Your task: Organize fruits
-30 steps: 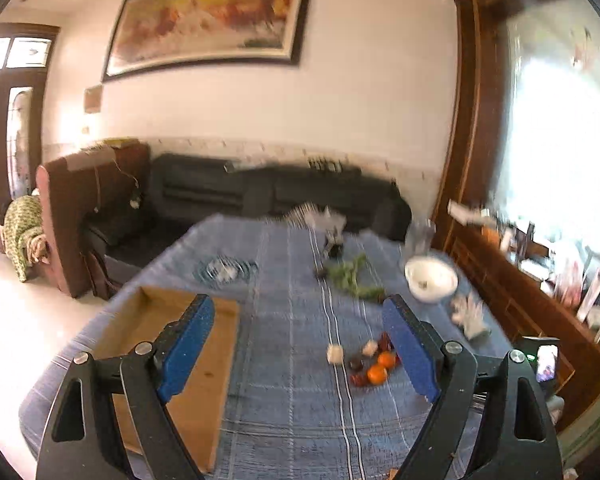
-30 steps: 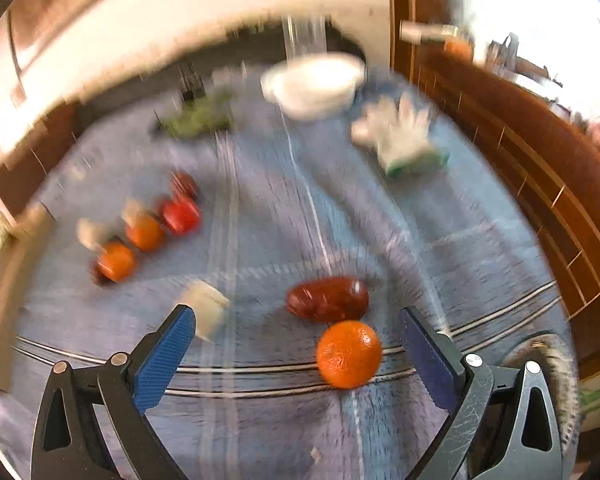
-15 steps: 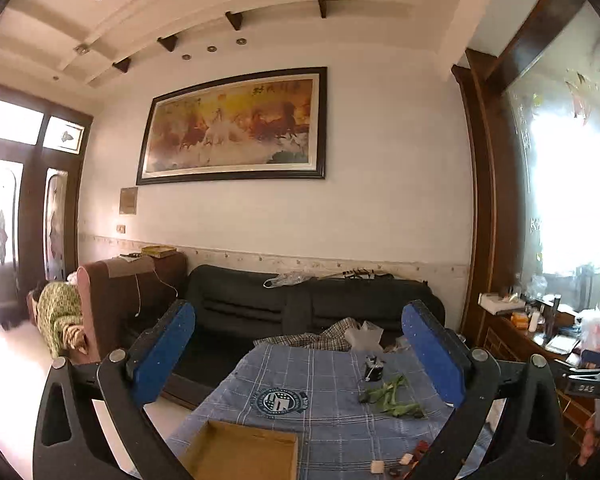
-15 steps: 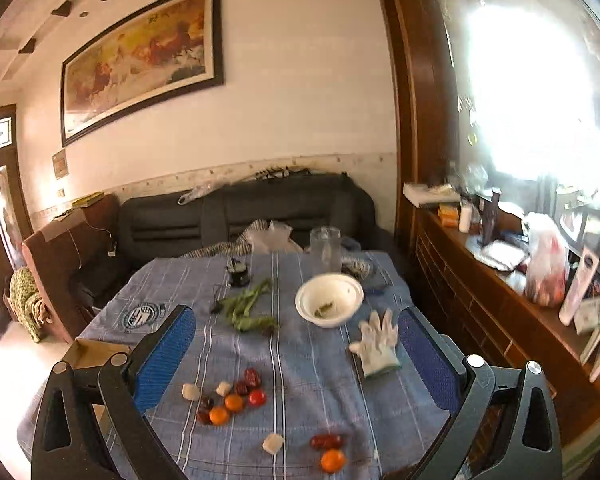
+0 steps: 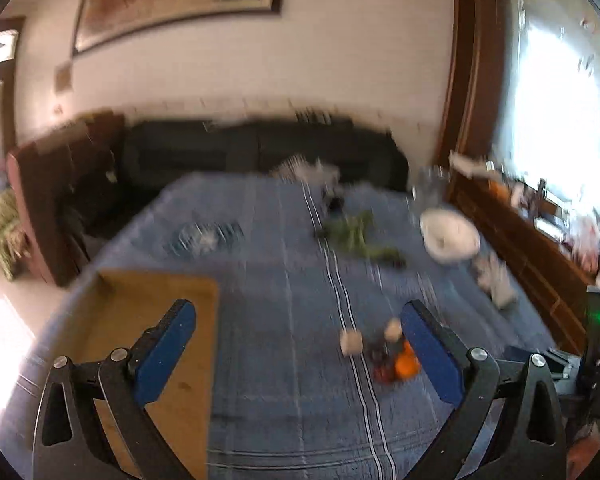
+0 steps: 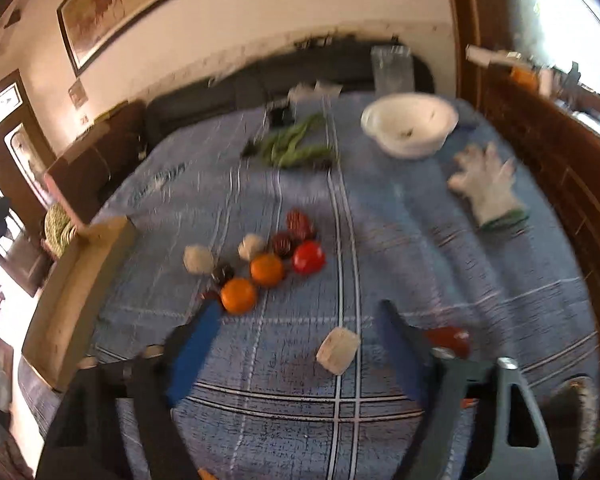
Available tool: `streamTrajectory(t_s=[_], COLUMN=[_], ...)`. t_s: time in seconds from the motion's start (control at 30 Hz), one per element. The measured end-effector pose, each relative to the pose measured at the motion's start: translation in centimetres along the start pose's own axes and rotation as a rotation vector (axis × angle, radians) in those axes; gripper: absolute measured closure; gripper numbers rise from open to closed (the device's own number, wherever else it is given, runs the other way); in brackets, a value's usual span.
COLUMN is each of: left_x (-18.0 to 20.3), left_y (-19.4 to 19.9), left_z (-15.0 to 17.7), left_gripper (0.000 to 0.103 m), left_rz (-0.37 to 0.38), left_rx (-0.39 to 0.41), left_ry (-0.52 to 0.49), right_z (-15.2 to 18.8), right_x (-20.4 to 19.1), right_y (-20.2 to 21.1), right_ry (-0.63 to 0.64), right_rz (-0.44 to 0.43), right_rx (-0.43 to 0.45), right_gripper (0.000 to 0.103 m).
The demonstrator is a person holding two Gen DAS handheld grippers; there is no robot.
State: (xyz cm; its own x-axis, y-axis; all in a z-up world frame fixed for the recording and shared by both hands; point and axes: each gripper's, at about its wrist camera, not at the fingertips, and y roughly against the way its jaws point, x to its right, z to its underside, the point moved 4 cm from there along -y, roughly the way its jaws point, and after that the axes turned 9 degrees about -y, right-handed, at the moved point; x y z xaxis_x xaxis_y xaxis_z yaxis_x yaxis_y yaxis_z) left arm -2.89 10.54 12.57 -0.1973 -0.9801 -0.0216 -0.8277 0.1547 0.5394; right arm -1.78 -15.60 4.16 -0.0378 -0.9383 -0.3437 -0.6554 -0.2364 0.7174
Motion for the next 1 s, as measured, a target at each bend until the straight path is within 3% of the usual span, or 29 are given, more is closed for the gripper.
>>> streamTrajectory(t_s=[0.07, 0.17, 0.27, 0.57, 0.73, 0.83, 0.97, 1.0], left_x=[1.2, 3.3, 4.9, 8.2, 8.5, 9.1, 10.0, 10.1], left_y=[-2.7, -6.8, -9.5, -12.3, -13.6, -13.4, -12.9, -12.8], left_z=[1.9, 4.0, 5.4, 7.3, 7.8, 7.8, 7.9, 7.8], left_gripper=[0.018, 0.040, 0.041, 0.043, 0.056, 0.065, 0.082, 0.082], left_rz=[0.068, 0.154, 0.187, 0.221, 0.269, 0.286, 0.299, 0.301], left_rx=[-0.064, -0.165, -0.223, -0.264, -0.299, -0.290, -0.278, -0.277], left_ry=[-0.009, -0.017, -0.026, -0.138, -0.125, -0.148, -0.190, -0.194], right_z=[0.5, 1.1, 1.4, 1.8, 2.1, 2.0, 2.3, 2.3], right_x=[0.4, 0.7, 1.1, 0.7, 1.2, 1.4, 2.0, 2.1], right_y=[-1.5, -2.7, -3.8, -4.7, -5.0, -5.0, -5.4, -5.5], right_ry=[-0.001, -0.004, -0.004, 0.055, 0.070, 0.065, 0.059, 0.058], right_rz=[-0.002, -0.015, -0.019, 0.023, 0.077, 0.093, 0.148, 0.155], right_rx=[-0.021, -0.037, -0.057, -0.051, -0.047, -0.045, -0.061, -0.063], right_gripper=[0.038, 0.038, 0.038, 0.038, 0.040, 0.046, 0.046, 0.047])
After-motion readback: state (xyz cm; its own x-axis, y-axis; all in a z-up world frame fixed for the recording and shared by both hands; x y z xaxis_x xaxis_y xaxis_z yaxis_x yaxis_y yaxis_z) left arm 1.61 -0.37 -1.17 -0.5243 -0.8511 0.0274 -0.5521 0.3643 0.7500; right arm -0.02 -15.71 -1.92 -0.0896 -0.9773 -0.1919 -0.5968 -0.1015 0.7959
